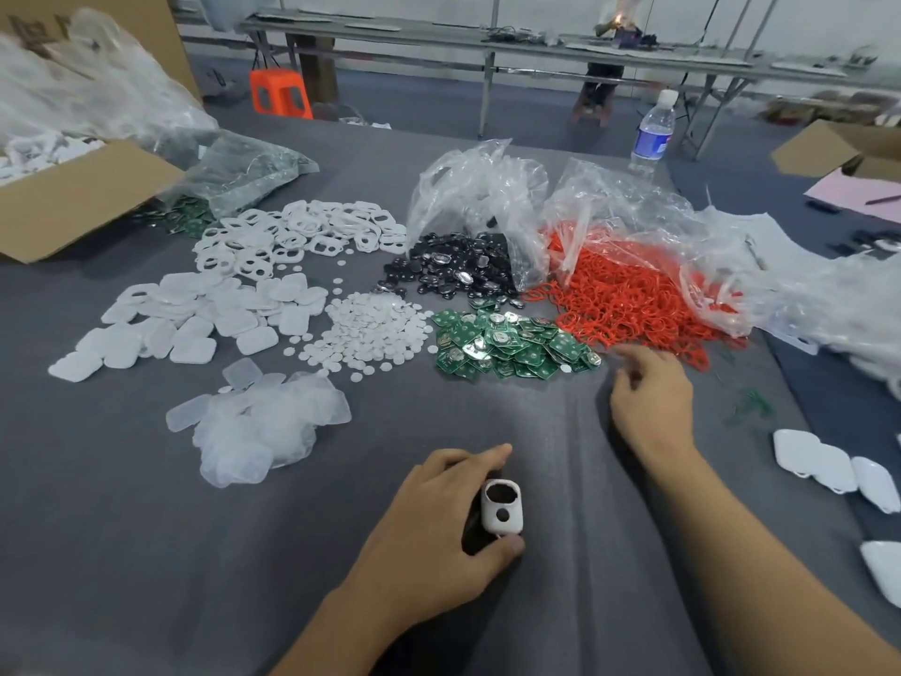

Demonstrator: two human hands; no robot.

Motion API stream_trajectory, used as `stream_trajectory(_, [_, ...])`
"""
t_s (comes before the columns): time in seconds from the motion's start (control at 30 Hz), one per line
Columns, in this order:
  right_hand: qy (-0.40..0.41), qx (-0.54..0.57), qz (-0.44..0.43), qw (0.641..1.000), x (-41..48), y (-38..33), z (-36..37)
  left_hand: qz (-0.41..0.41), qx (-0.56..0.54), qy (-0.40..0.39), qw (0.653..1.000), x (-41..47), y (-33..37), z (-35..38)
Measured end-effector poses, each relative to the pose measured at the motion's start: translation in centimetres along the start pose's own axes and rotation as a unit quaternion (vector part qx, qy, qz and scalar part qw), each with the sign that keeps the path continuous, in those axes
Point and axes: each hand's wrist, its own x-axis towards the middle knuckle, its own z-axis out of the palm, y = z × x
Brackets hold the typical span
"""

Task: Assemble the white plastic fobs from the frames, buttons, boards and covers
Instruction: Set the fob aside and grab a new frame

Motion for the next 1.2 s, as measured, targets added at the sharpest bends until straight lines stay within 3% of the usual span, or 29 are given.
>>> stream_trajectory(0.1, [-0.052, -0.053, -0.062, 0.995, 3.1, 1.1, 1.0, -0.001, 0.005, -0.001, 1.000, 0.0, -0.1, 0.1])
stream_trajectory(0.2, [-0.039, -0.063, -0.086, 0.994, 4.2, 1.8, 1.6, -0.006, 0.012, -0.002, 1.000, 0.0, -0.3, 0.2])
stream_trajectory(0.4, [-0.026, -0.068, -0.067, 0.995, 4.4, 2.2, 2.1, -0.004, 0.023, -0.010, 1.000, 0.2, -0.3, 0.1])
stream_trajectory(0.73, [-0.101, -0.123, -0.042, 0.986, 4.4, 1.6, 0.7, 0.004, 0.021, -0.021, 1.000, 0.3, -0.1, -0.2])
stream_trajectory(0.93, [-0.049, 0.077, 0.034, 0.995, -3.6, -2.1, -2.0, -0.032, -0.060, 0.025, 0.997, 0.3, -0.1, -0.3])
stream_trajectory(1.07, [-0.137, 0.207, 0.001, 0.969, -11.7, -6.2, -2.2, -0.059, -0.143, 0.055, 0.986, 0.3, -0.2, -0.4])
stream_trajectory(1.2, [-0.173, 0.196, -0.023, 0.965, -14.6, -7.7, -0.8, -0.048, -0.175, 0.084, 0.980, 0.3, -0.3, -0.6])
